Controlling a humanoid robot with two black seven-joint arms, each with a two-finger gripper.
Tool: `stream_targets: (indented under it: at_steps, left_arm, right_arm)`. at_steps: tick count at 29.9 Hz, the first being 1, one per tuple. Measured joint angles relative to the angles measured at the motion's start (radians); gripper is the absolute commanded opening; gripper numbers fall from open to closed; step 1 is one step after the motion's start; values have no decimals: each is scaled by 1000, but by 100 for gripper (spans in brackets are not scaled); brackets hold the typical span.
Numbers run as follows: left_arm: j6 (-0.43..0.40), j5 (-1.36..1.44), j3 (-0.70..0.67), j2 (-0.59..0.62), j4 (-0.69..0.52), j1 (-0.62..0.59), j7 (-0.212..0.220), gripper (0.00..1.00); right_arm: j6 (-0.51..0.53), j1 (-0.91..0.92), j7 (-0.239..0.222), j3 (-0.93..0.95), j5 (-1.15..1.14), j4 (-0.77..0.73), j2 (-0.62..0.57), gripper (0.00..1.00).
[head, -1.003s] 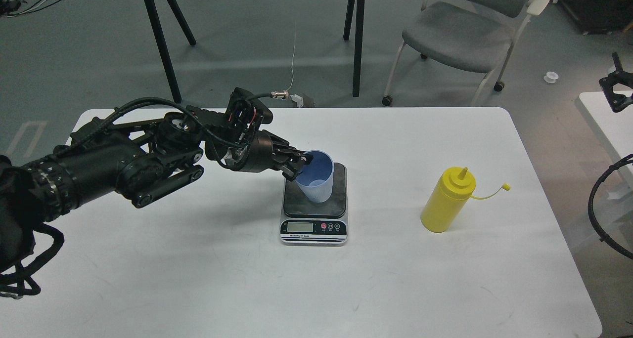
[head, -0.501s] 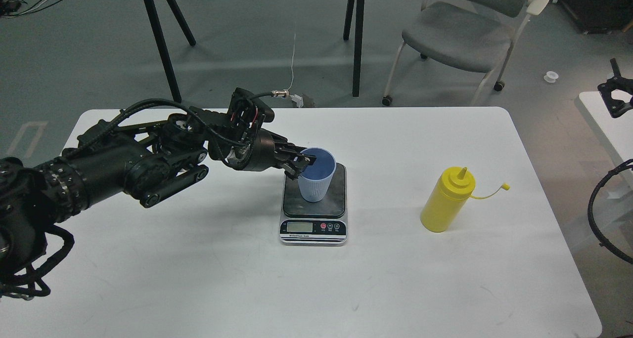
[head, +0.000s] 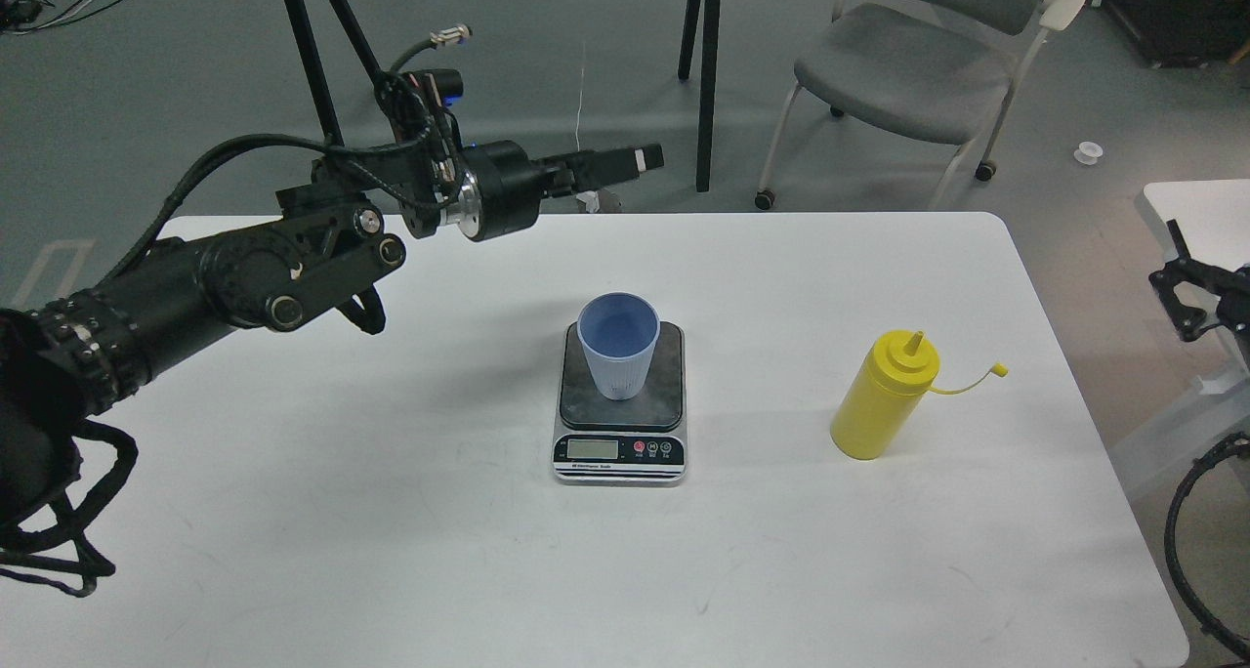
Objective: Pour seasoning into cup on scale with both arms
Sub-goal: 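Open the left gripper and raise it away from the cup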
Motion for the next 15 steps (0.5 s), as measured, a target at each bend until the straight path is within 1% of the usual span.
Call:
stream_targets:
  at_steps: [2, 4, 7, 10, 11, 15]
  left_arm:
    - [1, -179, -45, -3, 14, 12, 0, 99]
    - [-6, -358, -80, -5, 25, 17, 1, 99]
    - [-34, -570, -119, -2, 30, 21, 6, 99]
    - [-88, -763, -178, 6, 34, 37, 17, 99]
    - [-101, -811, -195, 9, 35, 47, 26, 99]
    - [-125, -944, -280, 25, 37, 86, 90, 99]
  right_arm:
    - [0, -77, 22, 8, 0, 44, 16, 99]
    - [0, -145, 33, 5, 1, 72, 50, 99]
    - [0, -209, 33, -16, 0, 83, 130, 99]
    - [0, -230, 31, -65, -4, 84, 198, 99]
    - [0, -232, 31, -83, -5, 84, 211, 99]
    - [0, -220, 35, -154, -10, 84, 258, 98]
